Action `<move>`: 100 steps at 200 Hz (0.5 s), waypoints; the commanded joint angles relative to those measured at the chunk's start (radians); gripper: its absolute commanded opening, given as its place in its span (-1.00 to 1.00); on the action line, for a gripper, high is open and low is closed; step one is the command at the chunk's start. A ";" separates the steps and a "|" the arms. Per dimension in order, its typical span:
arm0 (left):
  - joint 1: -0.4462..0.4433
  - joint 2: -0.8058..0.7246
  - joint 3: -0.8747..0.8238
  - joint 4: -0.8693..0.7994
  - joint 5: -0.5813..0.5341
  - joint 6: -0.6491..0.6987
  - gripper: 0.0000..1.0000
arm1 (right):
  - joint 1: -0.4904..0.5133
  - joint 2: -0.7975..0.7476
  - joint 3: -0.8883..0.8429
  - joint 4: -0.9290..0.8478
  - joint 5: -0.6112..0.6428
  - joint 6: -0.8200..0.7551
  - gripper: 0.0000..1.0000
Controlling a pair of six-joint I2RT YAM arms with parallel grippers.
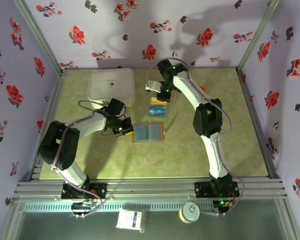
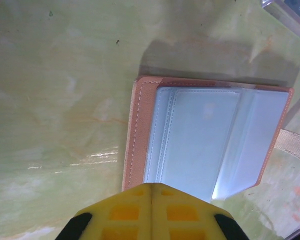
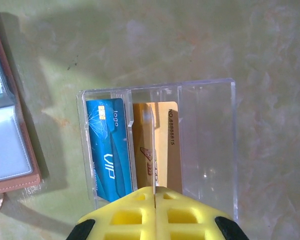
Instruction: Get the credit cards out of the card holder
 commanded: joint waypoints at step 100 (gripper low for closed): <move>0.007 0.007 0.067 -0.060 -0.008 0.025 -0.97 | -0.003 -0.085 -0.118 0.155 0.036 0.162 -0.59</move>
